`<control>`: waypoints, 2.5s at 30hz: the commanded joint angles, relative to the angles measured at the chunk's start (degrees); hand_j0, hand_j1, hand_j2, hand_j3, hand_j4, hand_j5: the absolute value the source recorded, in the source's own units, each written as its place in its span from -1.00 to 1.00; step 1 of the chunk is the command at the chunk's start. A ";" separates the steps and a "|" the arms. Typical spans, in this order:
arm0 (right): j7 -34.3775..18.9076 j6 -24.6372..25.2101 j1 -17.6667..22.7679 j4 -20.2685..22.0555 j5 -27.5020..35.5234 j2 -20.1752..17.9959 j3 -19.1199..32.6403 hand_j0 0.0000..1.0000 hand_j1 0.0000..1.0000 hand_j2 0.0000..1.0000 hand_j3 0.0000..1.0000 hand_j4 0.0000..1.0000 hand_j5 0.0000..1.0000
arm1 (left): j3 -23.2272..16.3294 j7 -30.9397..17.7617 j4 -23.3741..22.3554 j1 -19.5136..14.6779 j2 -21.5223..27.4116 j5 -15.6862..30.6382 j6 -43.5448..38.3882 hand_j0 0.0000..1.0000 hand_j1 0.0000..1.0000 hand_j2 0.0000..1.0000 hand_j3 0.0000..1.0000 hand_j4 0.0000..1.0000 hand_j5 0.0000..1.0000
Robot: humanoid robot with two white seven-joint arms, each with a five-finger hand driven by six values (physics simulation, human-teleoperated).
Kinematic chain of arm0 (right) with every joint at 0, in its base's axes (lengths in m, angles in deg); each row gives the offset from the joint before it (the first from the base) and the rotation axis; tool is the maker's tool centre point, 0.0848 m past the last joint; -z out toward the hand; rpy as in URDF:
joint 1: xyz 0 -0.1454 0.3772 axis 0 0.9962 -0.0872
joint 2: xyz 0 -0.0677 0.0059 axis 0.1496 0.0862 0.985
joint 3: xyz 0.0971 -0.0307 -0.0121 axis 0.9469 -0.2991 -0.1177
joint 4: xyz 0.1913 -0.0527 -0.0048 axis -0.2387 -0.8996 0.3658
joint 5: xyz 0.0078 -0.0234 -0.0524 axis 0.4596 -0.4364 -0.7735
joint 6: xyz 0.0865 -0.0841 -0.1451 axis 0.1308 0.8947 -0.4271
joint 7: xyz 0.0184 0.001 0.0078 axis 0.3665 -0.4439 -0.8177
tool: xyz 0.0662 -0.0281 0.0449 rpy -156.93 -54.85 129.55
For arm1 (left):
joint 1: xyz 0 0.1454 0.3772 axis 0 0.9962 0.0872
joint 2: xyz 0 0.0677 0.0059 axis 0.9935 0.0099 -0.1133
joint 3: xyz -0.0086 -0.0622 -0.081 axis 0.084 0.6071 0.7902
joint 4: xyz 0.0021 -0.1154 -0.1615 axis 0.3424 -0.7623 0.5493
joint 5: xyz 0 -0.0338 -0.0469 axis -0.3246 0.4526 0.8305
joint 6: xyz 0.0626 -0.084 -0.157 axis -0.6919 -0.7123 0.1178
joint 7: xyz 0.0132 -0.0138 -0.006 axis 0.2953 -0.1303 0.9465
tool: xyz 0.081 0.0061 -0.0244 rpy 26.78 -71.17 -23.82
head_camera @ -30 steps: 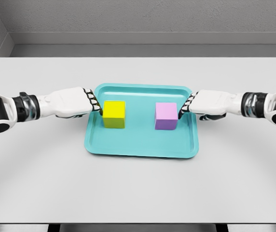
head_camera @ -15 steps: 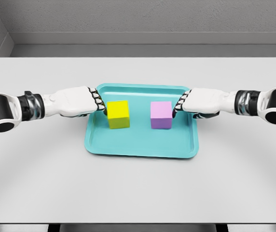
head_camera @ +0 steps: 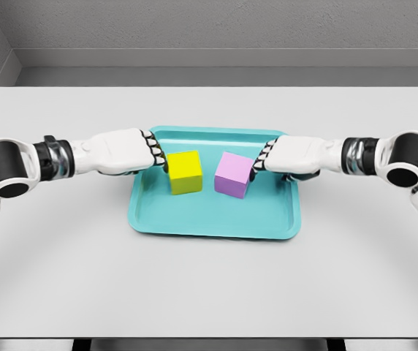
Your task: Push two cubes
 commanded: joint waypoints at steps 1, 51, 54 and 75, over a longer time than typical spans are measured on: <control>0.01 0.03 0.00 -1.94 -1.04 1.01 -0.10 0.41 0.41 0.41 0.41 0.41 0.41 | 0.03 -0.02 -0.05 0.00 -0.34 0.14 -0.11 0.42 0.42 0.42 0.42 0.42 0.42; 0.01 0.03 -1.93 -5.20 -2.71 4.18 -0.45 0.41 0.41 0.41 0.41 0.41 0.41 | 1.97 -0.73 -2.33 -1.23 -2.10 -1.00 -0.11 0.20 0.20 0.20 0.20 0.20 0.20; 0.01 0.03 -1.93 -5.46 -2.71 4.18 -0.45 0.42 0.42 0.42 0.42 0.42 0.42 | 3.64 -0.73 -1.81 -1.23 -0.25 -0.74 -0.11 0.21 0.21 0.21 0.21 0.21 0.21; 0.01 0.03 -2.37 -4.32 -2.54 3.92 -1.33 0.41 0.41 0.41 0.41 0.41 0.41 | 8.12 -0.55 -0.75 -1.14 12.40 6.73 -0.11 0.24 0.24 0.24 0.24 0.24 0.24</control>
